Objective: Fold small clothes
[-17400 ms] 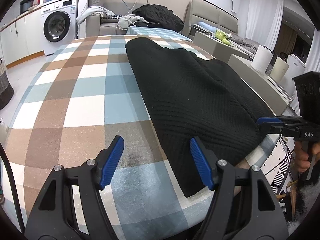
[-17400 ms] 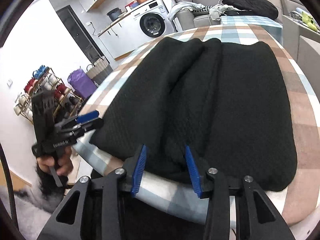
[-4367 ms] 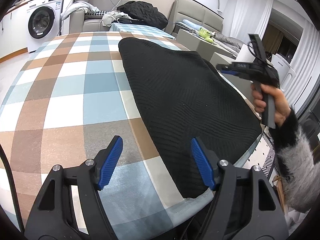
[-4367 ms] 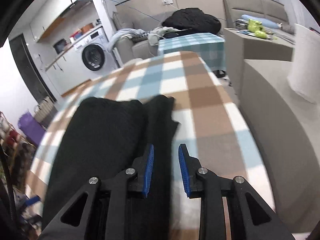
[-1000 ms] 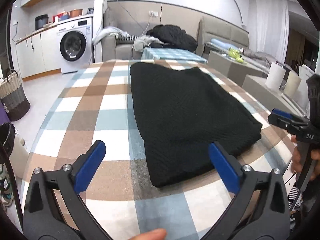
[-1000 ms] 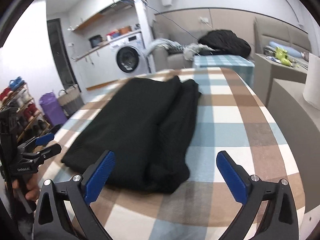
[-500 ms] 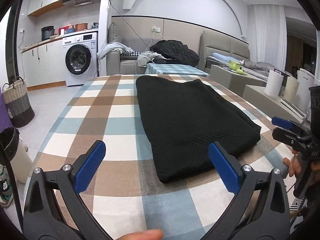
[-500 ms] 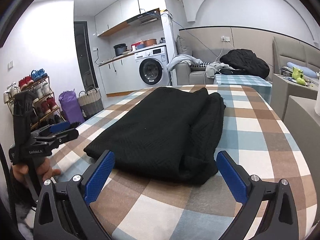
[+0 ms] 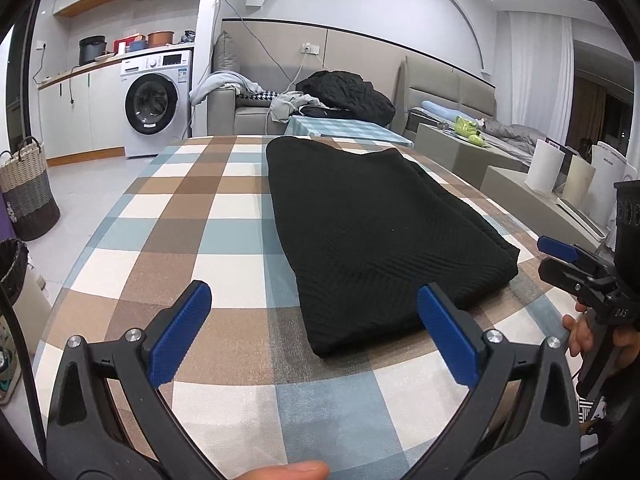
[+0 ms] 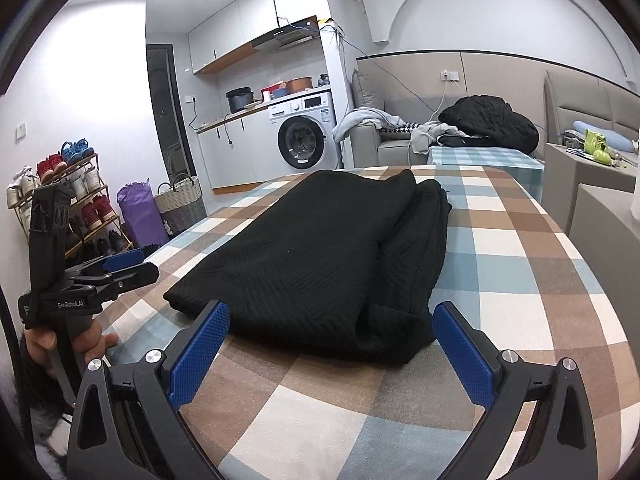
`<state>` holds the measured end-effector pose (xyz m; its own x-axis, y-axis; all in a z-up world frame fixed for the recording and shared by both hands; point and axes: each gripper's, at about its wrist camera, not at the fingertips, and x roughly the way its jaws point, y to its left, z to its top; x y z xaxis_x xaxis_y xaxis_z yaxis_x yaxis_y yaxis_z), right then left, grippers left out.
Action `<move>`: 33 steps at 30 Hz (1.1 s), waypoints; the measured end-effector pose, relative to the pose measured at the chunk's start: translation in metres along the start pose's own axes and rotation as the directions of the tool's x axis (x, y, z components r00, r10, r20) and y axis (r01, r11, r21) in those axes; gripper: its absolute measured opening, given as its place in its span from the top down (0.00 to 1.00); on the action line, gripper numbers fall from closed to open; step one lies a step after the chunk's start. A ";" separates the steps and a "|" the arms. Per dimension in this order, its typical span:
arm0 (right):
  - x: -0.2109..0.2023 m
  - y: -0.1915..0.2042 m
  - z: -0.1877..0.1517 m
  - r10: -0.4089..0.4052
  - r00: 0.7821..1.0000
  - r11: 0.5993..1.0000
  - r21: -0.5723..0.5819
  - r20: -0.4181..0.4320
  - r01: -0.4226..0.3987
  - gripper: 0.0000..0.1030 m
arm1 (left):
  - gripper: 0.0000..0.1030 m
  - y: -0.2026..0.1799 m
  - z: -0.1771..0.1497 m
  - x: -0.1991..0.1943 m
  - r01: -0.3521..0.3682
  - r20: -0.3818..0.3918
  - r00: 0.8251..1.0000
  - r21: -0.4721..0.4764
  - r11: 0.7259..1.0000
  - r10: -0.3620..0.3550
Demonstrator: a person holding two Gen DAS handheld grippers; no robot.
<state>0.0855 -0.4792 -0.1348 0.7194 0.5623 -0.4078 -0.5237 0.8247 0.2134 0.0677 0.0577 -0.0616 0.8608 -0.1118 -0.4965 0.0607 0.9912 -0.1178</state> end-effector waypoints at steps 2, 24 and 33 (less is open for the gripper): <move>0.000 -0.001 0.000 0.001 1.000 1.000 0.001 0.001 -0.001 0.00 | 0.01 0.000 0.000 0.000 -0.001 0.001 1.000 0.000 1.000 0.001; -0.001 0.001 -0.001 -0.013 1.000 1.000 0.008 0.010 0.013 0.00 | 0.01 0.000 0.000 0.002 0.003 -0.003 1.000 0.004 1.000 -0.003; -0.002 0.001 -0.001 -0.018 1.000 1.000 0.008 0.012 0.018 0.00 | 0.01 0.000 -0.001 0.003 0.002 -0.002 1.000 0.007 1.000 -0.002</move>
<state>0.0831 -0.4793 -0.1350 0.7339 0.5482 -0.4012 -0.5070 0.8351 0.2136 0.0694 0.0575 -0.0638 0.8594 -0.1144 -0.4983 0.0666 0.9914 -0.1127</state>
